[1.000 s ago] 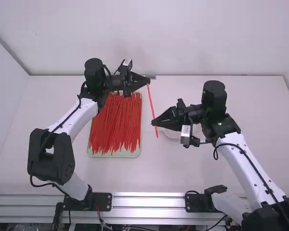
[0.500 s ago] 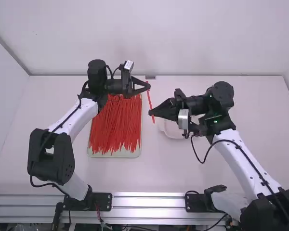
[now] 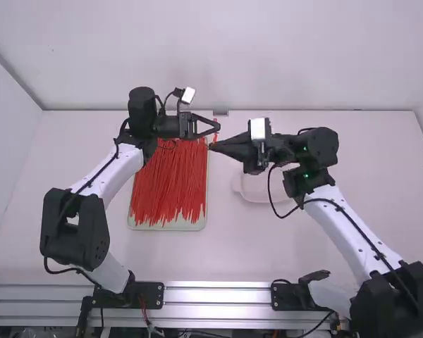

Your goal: Fasten the cable tie

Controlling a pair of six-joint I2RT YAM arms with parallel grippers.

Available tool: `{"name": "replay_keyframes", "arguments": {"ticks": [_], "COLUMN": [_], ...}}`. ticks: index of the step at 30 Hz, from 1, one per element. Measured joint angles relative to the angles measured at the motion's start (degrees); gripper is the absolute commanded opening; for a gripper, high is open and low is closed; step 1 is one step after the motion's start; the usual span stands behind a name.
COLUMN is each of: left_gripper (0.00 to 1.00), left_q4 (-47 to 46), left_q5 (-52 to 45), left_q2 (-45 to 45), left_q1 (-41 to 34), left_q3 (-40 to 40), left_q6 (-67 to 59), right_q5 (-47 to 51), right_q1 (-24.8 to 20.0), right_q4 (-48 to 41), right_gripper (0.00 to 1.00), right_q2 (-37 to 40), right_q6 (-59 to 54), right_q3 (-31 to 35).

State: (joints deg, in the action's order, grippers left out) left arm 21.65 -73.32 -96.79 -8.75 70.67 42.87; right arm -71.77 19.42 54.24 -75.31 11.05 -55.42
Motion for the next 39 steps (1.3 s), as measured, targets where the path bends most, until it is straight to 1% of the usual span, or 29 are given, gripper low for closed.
{"name": "replay_keyframes", "arguments": {"ticks": [2, 6, 10, 11, 15, 20, 23, 28, 30, 33, 36, 39], "left_gripper": [0.03, 0.02, 0.02, 0.02, 0.02, 0.02, 0.02, 0.02, 0.02, 0.02, 0.02, 0.02], "left_q4": [0.0, 0.0, 0.0, 0.0, 0.0, 0.7, 5.0, 13.0, 16.8, 18.5, 18.2, 17.4], "left_q5": [0.8, 1.9, 2.1, 2.3, 2.7, 3.0, 2.9, 3.0, 2.9, 2.9, 2.9, 2.8], "left_q2": [0.0, 0.0, 0.0, 0.0, 0.0, 0.0, 0.0, 0.0, 0.0, 0.0, 0.0, 0.0], "left_q1": [0.0, 0.0, 0.0, 0.0, 0.0, 0.0, 0.0, 0.0, 0.0, 0.0, 0.0, 0.0], "left_q3": [0.0, 0.0, 0.0, 0.0, 0.0, 0.0, 0.0, 0.0, 0.0, 0.0, 0.0, 0.0], "left_q6": [-0.8, -2.8, -6.9, -9.0, -15.5, -25.2, -30.3, -31.8, -31.8, -32.2, -34.4, -36.9], "right_q5": [0.2, -0.7, -1.6, -1.1, 1.9, 3.8, 3.3, 1.5, 0.9, 0.4, 0.4, 0.4], "right_q1": [-2.0, -4.5, -5.2, -5.2, -5.3, -7.0, -7.8, -7.1, -5.9, -4.6, -3.5, -3.3], "right_q4": [-1.4, -3.9, -8.5, -11.3, -17.0, -18.9, -18.9, -18.9, -18.9, -18.9, -18.9, -18.8], "right_gripper": [0.0, 0.0, 0.0, 0.0, 0.0, 0.0, 0.0, 0.0, 0.0, 0.0, 0.0, 0.0], "right_q2": [0.0, 0.0, 0.0, 0.0, 0.0, -0.3, -2.1, -5.2, -6.5, -7.3, -7.5, -7.5], "right_q6": [4.0, 6.5, 7.5, 8.3, 12.9, 20.7, 25.8, 29.3, 31.1, 32.4, 33.9, 35.5], "right_q3": [0.0, 0.0, 0.1, 0.1, 0.4, 0.6, 0.6, 0.6, 0.6, 0.6, 0.6, 0.6]}}
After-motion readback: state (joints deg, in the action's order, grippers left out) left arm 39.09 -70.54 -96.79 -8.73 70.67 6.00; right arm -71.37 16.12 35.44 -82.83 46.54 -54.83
